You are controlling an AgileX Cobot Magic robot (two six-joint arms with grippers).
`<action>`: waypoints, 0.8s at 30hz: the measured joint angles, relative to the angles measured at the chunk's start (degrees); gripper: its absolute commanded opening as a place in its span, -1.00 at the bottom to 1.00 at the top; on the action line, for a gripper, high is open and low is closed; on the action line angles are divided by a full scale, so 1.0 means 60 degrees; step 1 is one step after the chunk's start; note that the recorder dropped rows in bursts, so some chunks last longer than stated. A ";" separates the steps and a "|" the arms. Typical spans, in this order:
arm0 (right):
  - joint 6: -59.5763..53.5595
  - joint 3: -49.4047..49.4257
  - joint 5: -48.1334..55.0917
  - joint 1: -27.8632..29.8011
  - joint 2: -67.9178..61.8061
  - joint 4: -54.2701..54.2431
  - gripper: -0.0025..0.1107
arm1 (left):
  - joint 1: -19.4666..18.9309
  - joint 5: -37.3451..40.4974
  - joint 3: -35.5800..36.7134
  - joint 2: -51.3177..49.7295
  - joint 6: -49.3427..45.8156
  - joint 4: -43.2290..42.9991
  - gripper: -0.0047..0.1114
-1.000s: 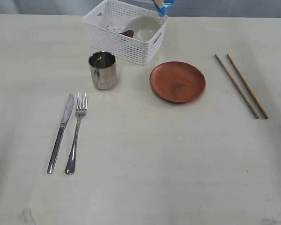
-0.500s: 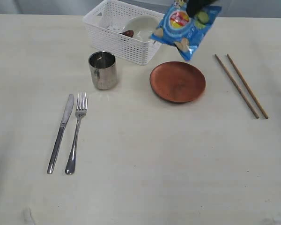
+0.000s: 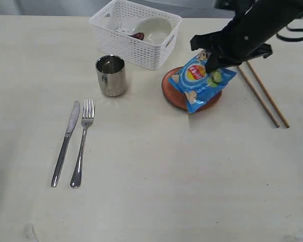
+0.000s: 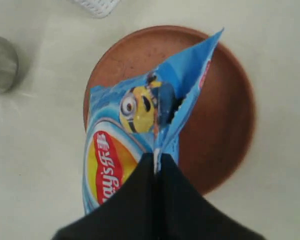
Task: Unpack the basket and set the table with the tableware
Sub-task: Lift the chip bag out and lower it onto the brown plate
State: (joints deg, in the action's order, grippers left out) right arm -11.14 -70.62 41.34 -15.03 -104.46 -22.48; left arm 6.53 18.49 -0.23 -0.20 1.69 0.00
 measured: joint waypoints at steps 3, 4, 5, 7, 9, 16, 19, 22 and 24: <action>-0.0423 0.0018 -0.0578 0.0000 -0.0550 -0.1121 -0.96 | 0.0000 0.0000 0.0000 0.0000 0.0000 0.0000 -0.92; -0.0499 0.0018 -0.0760 0.0000 -0.0652 -0.1439 -0.96 | 0.0000 0.0000 0.0000 0.0000 0.0000 0.0000 -0.92; -0.0584 0.0018 -0.0949 0.0000 -0.0756 -0.1663 -0.96 | 0.0000 0.0000 0.0000 0.0000 0.0000 0.0000 -0.92; -0.0656 0.0018 -0.1176 0.0000 -0.0874 -0.1874 -0.96 | 0.0000 0.0000 0.0000 0.0000 0.0000 0.0000 -0.92; -0.0719 0.0018 -0.1260 0.0000 -0.0979 -0.1910 -0.96 | 0.0000 0.0000 0.0000 0.0000 0.0000 0.0000 -0.92; -0.1088 -0.0005 -0.1280 0.0000 -0.1087 -0.1946 -0.27 | 0.0000 0.0000 0.0000 0.0000 0.0000 0.0000 -0.92; -0.1105 -0.0279 -0.1280 0.0000 -0.1087 -0.1875 -0.16 | 0.0000 0.0000 0.0000 0.0000 0.0000 0.0000 -0.92; -0.0845 -0.0692 -0.1256 0.0000 -0.1087 -0.1566 -0.16 | 0.0000 0.0000 0.0000 0.0000 0.0000 0.0000 -0.92; -0.0634 -0.1056 -0.1077 0.0000 -0.1103 -0.1144 -0.16 | 0.0000 0.0000 0.0000 0.0000 0.0000 0.0000 -0.92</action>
State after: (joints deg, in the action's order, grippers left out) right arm -14.94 -76.96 34.88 -15.03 -111.07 -29.35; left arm 6.53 18.49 -0.23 -0.20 1.69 0.00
